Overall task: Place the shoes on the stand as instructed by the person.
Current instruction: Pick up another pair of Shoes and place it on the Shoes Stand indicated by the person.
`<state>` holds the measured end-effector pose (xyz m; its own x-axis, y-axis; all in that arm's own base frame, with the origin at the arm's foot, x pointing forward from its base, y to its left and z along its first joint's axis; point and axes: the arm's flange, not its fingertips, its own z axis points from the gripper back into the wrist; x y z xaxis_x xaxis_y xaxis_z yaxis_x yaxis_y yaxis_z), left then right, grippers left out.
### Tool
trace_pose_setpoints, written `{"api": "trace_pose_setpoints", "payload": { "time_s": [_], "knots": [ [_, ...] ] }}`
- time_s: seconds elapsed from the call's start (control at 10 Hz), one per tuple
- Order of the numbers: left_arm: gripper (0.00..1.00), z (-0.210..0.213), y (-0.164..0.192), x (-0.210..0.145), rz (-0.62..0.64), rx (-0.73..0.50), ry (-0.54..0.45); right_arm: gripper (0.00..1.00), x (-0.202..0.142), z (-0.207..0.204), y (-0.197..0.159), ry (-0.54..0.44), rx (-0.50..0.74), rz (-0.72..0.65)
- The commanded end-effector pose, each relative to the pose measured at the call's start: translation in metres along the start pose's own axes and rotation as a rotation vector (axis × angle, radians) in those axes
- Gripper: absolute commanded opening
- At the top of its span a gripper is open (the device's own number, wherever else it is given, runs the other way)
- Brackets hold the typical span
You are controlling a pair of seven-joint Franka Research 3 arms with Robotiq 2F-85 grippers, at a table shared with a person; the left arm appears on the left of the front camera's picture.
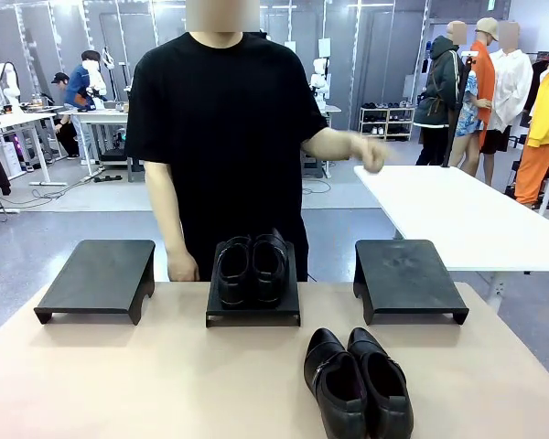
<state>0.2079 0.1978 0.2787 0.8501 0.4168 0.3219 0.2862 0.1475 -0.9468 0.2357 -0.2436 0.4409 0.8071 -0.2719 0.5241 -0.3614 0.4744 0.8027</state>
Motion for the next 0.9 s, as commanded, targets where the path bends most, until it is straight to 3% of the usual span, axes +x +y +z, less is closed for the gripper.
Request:
{"api": "trace_pose_setpoints", "payload": {
  "time_s": [0.0, 0.2, 0.3, 0.5, 0.8],
  "knots": [
    [1.00, -0.001, -0.005, 0.003, 0.004, -0.016, -0.007, 1.00, 0.001, 0.000, 0.001, -0.012, 0.013, 0.025],
    [1.00, 0.000, 0.000, 0.000, 0.000, 0.000, 0.002, 1.00, 0.001, 0.000, 0.001, -0.012, 0.013, 0.025],
    [1.00, 0.005, -0.023, 0.011, 0.030, 0.019, 0.040, 1.00, 0.001, 0.000, 0.001, -0.012, 0.013, 0.025],
    [1.00, 0.026, -0.065, 0.040, 0.044, -0.065, 0.073, 1.00, 0.001, 0.000, 0.001, -0.012, 0.013, 0.025],
    [1.00, 0.036, -0.091, 0.064, 0.045, -0.078, 0.130, 1.00, 0.001, 0.000, 0.001, -0.012, 0.013, 0.025]
  ]
}}
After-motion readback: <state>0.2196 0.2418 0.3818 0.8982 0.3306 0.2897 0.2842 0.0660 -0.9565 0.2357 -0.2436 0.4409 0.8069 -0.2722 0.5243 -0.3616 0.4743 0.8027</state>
